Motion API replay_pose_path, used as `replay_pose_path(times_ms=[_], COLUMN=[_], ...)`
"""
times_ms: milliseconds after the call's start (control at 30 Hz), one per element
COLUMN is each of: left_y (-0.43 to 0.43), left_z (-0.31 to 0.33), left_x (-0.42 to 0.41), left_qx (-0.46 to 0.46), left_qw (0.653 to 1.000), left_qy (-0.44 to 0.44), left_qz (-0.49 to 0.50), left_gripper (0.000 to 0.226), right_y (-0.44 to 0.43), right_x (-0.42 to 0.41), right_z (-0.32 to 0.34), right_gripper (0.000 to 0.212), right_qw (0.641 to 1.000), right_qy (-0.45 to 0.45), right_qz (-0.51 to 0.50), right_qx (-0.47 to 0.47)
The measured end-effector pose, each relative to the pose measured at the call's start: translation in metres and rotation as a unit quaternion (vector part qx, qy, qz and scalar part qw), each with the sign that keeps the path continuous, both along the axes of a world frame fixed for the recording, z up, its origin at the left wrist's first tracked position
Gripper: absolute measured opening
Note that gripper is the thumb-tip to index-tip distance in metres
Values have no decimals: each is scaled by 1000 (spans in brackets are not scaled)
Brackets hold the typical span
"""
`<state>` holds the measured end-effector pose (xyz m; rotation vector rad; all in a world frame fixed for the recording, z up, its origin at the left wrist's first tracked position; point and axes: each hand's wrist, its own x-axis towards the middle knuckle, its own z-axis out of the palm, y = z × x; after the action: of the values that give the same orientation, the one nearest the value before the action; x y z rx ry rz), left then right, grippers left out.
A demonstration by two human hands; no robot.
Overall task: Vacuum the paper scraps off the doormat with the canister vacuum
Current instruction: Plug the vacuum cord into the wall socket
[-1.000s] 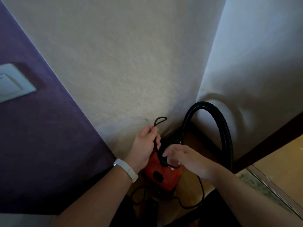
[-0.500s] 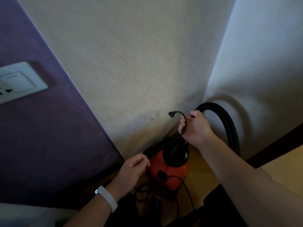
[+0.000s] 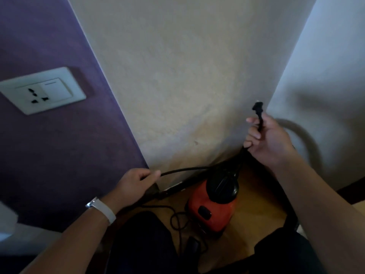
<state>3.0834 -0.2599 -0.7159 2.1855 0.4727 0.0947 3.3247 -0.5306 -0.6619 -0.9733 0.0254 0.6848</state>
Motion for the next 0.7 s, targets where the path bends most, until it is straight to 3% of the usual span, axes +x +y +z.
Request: replay_pose_path(times_ms=[100, 233, 400, 533, 700], left_y=[28, 43, 39, 38, 55], left_z=[4, 15, 43, 69, 98], left_x=[-20, -33, -30, -35, -51], left_qx=[22, 49, 96, 135, 153], left_qw=[999, 995, 982, 970, 953], left_qy=[18, 9, -53, -103, -165], left_qz=[39, 83, 155, 175, 201], left_gripper=[53, 50, 47, 47, 49], right_y=[5, 37, 89, 128, 179], right_x=[11, -11, -64, -105, -149], right_z=[9, 14, 19, 35, 56], right_gripper=[34, 46, 33, 22, 31], right_qw=[999, 990, 944, 917, 889], right_qy=[-21, -111, -241, -257, -254], right_qz=[-20, 39, 154, 254, 353], right_qx=[-18, -81, -168, -168, -140])
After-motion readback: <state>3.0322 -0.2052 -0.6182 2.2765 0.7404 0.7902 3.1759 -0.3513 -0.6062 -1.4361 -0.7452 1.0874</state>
